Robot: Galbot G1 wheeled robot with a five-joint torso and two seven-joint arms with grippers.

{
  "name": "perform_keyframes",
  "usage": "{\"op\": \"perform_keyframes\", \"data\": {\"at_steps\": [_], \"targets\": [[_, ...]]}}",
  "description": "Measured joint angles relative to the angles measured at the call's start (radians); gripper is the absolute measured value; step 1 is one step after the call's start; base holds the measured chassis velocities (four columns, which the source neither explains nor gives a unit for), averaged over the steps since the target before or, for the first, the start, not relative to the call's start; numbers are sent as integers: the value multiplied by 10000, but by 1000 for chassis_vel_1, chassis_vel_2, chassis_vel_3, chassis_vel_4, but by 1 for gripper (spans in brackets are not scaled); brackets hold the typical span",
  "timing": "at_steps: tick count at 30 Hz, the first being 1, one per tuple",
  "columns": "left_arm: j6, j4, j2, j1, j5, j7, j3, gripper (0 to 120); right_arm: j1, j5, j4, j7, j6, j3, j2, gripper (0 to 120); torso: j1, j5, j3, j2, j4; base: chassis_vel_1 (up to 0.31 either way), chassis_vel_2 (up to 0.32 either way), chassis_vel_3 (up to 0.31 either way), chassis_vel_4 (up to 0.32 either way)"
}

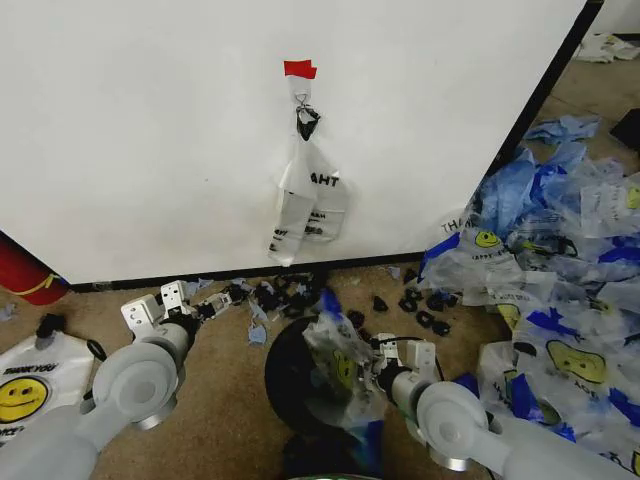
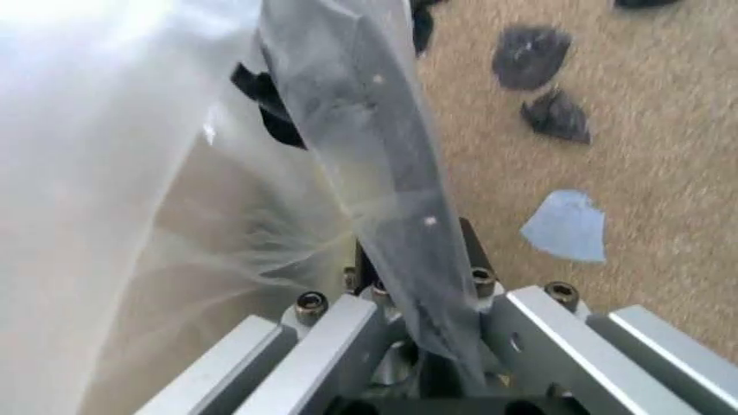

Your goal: Pick up the garbage bag from the wall and place it over the trash bin.

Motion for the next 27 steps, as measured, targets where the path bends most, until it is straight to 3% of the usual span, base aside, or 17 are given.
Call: {"op": "perform_keyframes", "data": {"at_steps": [8, 15, 18, 27], "targets": [[-21, -121, 1, -111, 66, 96, 6, 100, -499, -775, -127, -772, 297, 609, -235, 0, 0, 1, 0, 0, 1, 0, 0, 0, 0], [-302, -583, 27, -160, 40, 500, -106, 100, -1074, -2966, -512, -2210, 962, 1426, -497, 0, 0, 2, 0, 0, 0, 0, 0, 0, 0], [-459, -1290, 67, -318, -1036, 929, -204, 100, -1377, -3496, -522, -2594, 1278, 2111, -611, 0, 0, 3, 0, 0, 1, 0, 0, 0, 0], [-1001, -1850, 123, -1000, -2725, 3034, 208, 100, -1646, -4694, -690, -3768, 2005, 3156, -826, 0, 0, 5, 0, 0, 3, 0, 0, 0, 0]]}}
